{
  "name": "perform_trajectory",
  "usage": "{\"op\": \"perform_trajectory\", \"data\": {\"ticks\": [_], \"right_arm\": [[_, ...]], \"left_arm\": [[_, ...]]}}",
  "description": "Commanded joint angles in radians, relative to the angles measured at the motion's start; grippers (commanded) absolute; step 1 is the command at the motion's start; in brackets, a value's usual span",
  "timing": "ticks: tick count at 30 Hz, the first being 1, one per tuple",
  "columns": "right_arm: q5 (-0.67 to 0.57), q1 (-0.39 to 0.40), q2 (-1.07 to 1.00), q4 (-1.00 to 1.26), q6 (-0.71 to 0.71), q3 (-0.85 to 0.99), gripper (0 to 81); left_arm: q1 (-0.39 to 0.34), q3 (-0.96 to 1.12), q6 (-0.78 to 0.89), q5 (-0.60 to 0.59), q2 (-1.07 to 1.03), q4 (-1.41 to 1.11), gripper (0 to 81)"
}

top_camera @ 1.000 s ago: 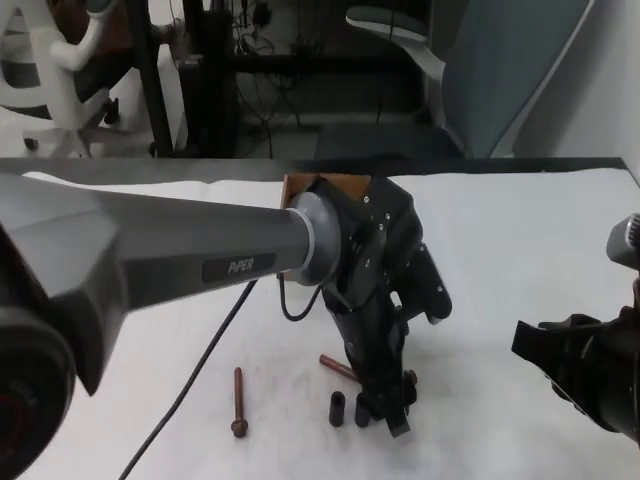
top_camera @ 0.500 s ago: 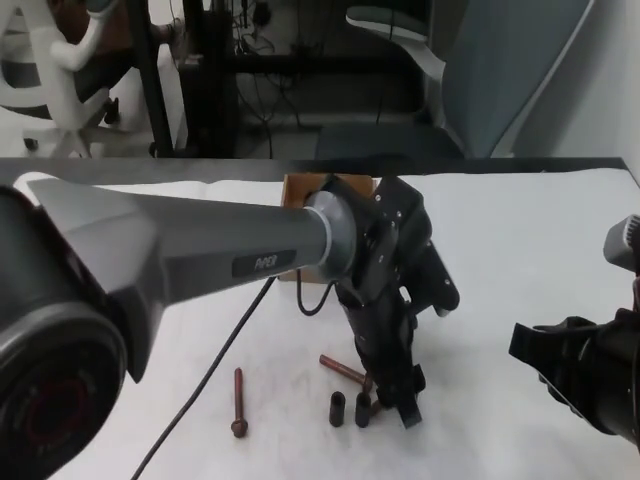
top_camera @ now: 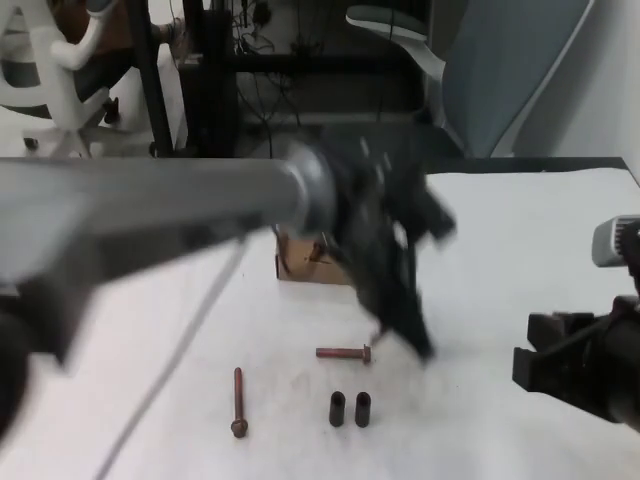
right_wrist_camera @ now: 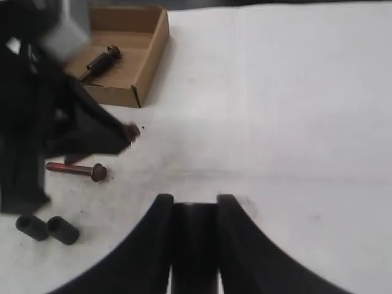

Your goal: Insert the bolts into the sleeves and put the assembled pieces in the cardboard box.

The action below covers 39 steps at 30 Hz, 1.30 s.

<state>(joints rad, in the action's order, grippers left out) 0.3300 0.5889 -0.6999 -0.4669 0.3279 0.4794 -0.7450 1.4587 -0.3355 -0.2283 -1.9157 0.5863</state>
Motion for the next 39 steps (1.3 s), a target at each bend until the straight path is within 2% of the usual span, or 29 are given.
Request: {"op": "perform_trajectory", "data": {"ticks": [1,3,5,7,9,14,17,20,26,31,34,39], "right_arm": [[-0.018,0.005,0.054,0.096,-0.093,-0.018,0.4],[-0.063,0.020,0.098,0.211,-0.168,-0.057,0.4],[-0.169,0.049,0.136,0.323,-0.249,-0.106,0.4],[-0.268,0.086,0.164,0.436,-0.272,-0.169,0.4],[-0.285,0.123,0.176,0.500,-0.287,-0.222,0.4],[-0.287,0.200,0.155,0.603,-0.424,-0.319,0.4],[-0.293,0.233,0.109,0.716,-0.552,-0.352,0.4],[-0.296,0.250,0.051,0.806,-0.612,-0.356,0.4],[-0.346,0.260,-0.132,1.023,-0.613,-0.356,0.4],[-0.346,0.260,-0.292,1.294,-0.627,-0.356,0.4],[-0.346,0.260,-0.362,1.407,-0.651,-0.354,0.4],[-0.377,0.260,-0.436,1.544,-0.649,-0.342,0.4]], "left_arm": [[0.055,-0.021,0.071,-0.078,0.168,-0.120,1.8],[0.101,-0.082,0.120,-0.119,0.273,-0.204,1.8],[0.142,-0.185,0.168,-0.168,0.391,-0.308,1.8],[0.180,-0.304,0.230,-0.187,0.533,-0.445,1.8],[0.204,-0.455,0.261,-0.187,0.684,-0.578,1.8],[0.202,-0.817,0.362,-0.178,0.997,-0.961,1.8],[0.168,-0.984,0.481,-0.082,1.095,-1.139,1.8],[0.117,-1.096,0.538,0.041,1.102,-1.211,1.8],[-0.036,-1.146,0.536,0.074,0.974,-1.317,1.8],[-0.146,-1.146,0.528,0.171,0.818,-1.596,1.8],[-0.176,-1.146,0.482,0.182,0.737,-1.714,1.8],[-0.184,-1.146,0.460,0.182,0.660,-1.840,1.8]]}}
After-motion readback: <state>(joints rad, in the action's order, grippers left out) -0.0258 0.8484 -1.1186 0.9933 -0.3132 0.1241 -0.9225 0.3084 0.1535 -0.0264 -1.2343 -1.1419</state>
